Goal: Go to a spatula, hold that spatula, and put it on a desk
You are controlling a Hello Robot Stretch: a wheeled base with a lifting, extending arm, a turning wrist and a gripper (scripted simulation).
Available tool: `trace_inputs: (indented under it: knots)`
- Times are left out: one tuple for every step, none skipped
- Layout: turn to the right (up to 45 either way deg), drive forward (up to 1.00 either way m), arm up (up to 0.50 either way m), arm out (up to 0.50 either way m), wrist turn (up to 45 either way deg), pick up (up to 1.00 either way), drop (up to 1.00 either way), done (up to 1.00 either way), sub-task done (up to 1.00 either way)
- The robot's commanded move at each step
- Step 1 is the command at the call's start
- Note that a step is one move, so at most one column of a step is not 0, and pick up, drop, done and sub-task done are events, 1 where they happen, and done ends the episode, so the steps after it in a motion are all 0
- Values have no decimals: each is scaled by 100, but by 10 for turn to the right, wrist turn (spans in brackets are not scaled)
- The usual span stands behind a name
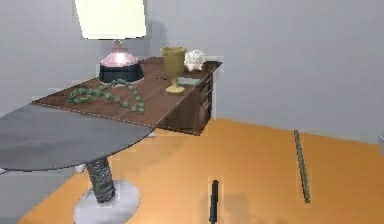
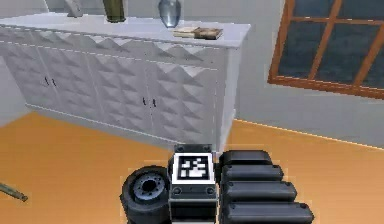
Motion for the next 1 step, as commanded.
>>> trace_inputs:
  knots:
    - [150, 0, 0, 0, 0, 0, 0, 0, 0]
